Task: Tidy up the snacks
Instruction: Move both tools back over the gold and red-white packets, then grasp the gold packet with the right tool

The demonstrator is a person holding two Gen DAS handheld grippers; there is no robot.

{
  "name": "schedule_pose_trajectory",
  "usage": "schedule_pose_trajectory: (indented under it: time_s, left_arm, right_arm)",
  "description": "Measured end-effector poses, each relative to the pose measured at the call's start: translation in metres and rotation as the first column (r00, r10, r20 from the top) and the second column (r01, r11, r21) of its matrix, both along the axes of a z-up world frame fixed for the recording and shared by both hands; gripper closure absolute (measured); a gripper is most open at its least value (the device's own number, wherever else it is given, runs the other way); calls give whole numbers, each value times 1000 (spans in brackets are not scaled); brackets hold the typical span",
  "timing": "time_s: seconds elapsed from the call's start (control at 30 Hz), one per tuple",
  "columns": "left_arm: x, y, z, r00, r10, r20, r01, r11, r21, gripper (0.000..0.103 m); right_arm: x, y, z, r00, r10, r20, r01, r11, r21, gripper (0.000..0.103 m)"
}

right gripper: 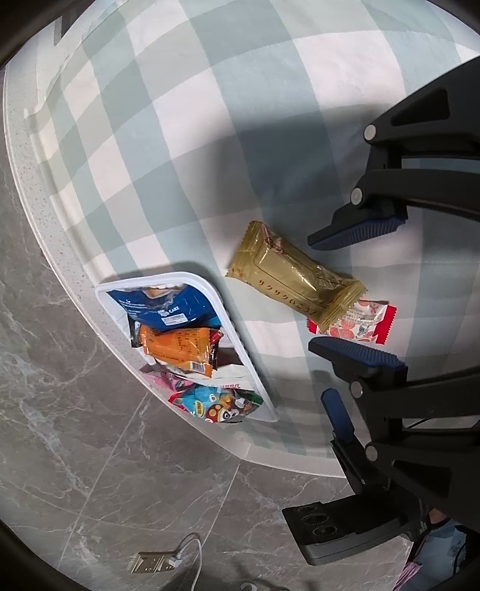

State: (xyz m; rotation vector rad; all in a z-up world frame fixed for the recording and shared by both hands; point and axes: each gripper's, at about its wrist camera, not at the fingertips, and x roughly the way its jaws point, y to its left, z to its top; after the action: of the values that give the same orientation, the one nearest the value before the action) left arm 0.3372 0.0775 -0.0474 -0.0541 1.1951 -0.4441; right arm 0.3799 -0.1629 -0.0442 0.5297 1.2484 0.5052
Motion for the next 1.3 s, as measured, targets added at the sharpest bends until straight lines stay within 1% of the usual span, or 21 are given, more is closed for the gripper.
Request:
schedule_pose_trajectory:
  time_s: [0.2,0.53,1.0,1.3]
  left_arm:
    - [3,-14,-6,1000,-16,-12,16,1000,16,44]
    - [9,-34,-16,999,-43,-23,44,998,45,44]
    - [10,-54,-27,997,-69,-30,72,994,77,44]
    - [14,-58,-31,998,-64,-24,66,994,88,44]
  right_arm:
    - [6,8,-7,1000,9,-12,-9,1000,-25,50]
    - [20,22,-14,1000,19,-23,-21,995,-93,49]
    - [27,39,-11,997,73,9,-70,979,-191,48]
    - [26,50,-9,991,127,40,-111,955,-275,48]
